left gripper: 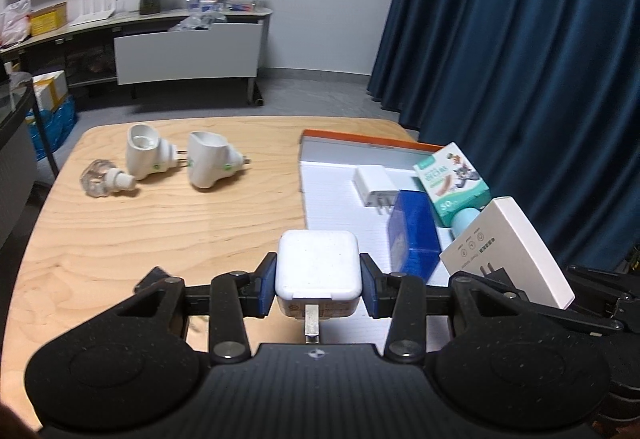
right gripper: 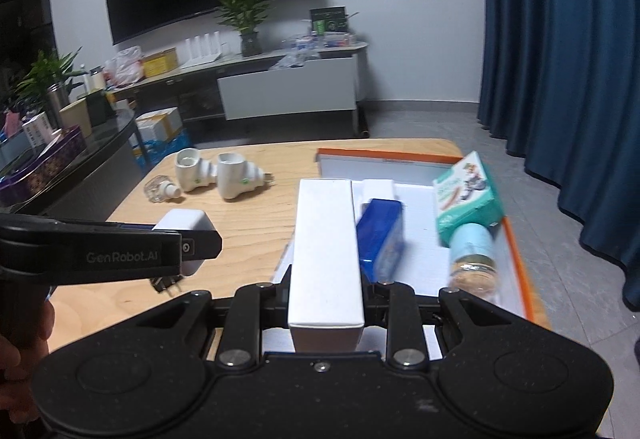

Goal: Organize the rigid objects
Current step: 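Grasp the white charger box with the right tool and carry it toward the box, then lower the white charger into the box with the left tool while the right lowers the charger box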

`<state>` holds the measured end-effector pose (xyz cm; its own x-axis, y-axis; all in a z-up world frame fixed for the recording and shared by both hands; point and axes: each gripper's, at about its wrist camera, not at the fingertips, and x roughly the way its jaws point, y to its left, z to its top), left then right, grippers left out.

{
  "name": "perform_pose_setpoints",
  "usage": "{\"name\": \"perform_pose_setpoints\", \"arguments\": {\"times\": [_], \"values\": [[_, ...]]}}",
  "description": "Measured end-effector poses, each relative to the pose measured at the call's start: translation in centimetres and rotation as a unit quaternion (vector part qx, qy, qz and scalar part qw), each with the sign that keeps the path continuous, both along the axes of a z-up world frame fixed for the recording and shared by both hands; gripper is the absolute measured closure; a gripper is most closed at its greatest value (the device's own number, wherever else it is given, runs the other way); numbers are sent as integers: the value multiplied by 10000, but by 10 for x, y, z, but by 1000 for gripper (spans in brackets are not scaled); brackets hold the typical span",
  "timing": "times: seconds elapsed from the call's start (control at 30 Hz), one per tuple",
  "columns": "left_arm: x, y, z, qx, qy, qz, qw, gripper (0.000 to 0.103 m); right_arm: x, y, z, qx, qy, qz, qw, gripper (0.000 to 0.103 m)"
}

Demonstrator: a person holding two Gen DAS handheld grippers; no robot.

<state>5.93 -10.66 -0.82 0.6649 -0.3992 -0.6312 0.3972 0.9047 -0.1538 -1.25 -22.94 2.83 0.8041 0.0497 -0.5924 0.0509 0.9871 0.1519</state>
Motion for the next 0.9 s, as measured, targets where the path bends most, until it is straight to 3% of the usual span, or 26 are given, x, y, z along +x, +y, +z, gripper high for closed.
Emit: {"name": "perform_pose_setpoints", "arguments": {"times": [0.37,0.9], "values": [[-1,-25,2,-13,-28,-274,9996,61,-8,-27,-1,-24,-12,-433,9991,72],[14,-37,5,8,-59,-259,9996,61,3,-41,2,-24,-94,-568,9983,71]]}}
